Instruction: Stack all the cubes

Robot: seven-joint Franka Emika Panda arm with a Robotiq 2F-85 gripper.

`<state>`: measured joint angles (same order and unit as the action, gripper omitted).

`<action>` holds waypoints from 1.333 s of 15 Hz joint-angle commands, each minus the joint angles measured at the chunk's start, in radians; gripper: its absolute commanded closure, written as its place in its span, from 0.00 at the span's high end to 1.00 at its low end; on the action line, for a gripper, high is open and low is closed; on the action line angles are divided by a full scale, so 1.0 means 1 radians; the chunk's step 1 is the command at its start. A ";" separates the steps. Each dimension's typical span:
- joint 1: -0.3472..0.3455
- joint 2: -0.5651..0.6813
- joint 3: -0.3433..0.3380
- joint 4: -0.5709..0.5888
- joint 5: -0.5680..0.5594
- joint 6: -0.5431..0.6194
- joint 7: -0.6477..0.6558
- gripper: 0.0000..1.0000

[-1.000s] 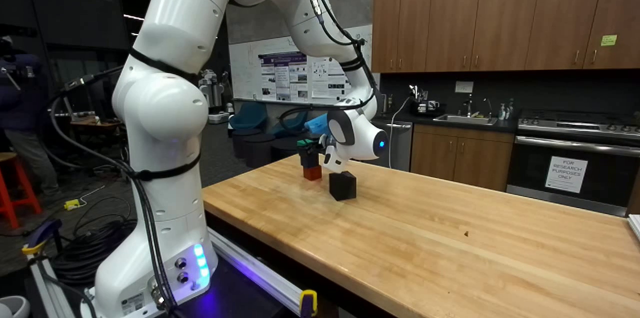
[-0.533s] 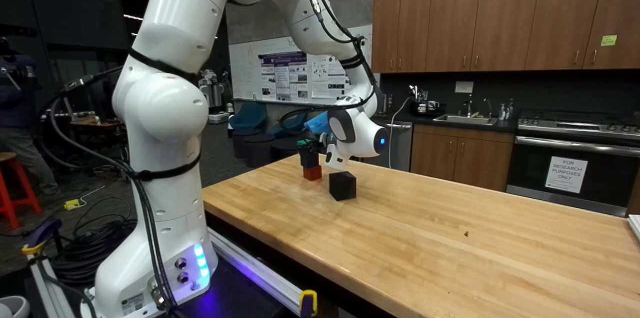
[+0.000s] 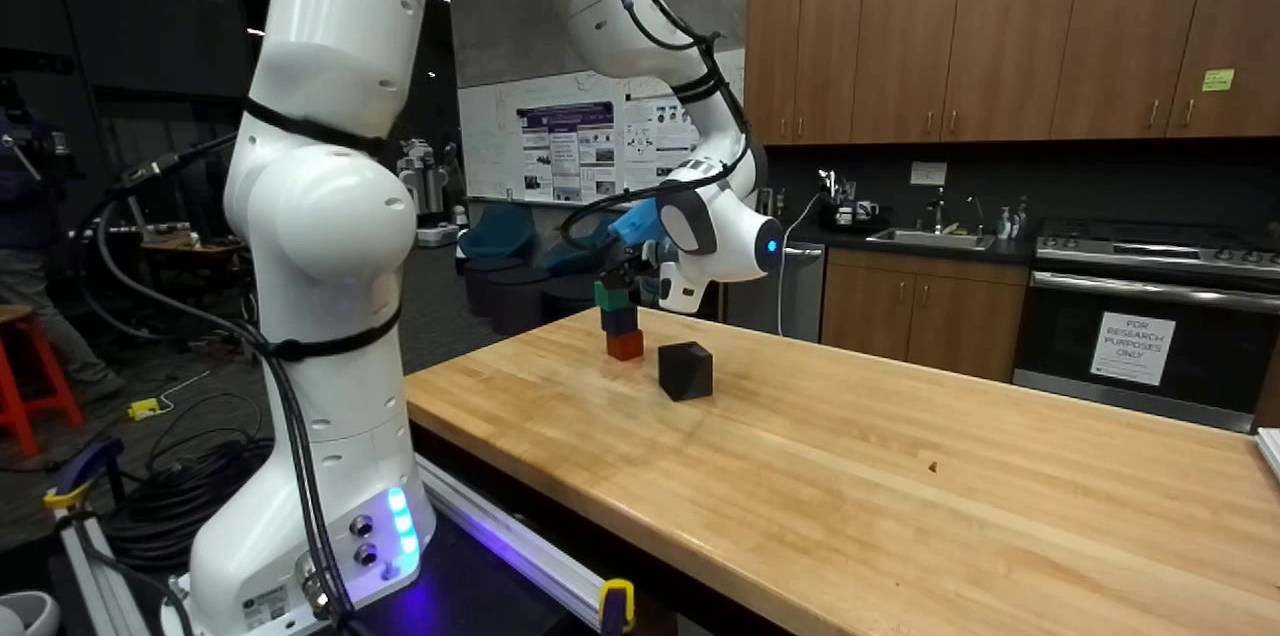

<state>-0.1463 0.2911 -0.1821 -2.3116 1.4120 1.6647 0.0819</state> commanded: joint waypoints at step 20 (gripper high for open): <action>0.016 -0.353 0.038 -0.047 -0.946 0.180 0.038 1.00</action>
<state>-0.1430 -0.0200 -0.1679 -2.3508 0.5906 1.8125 0.0929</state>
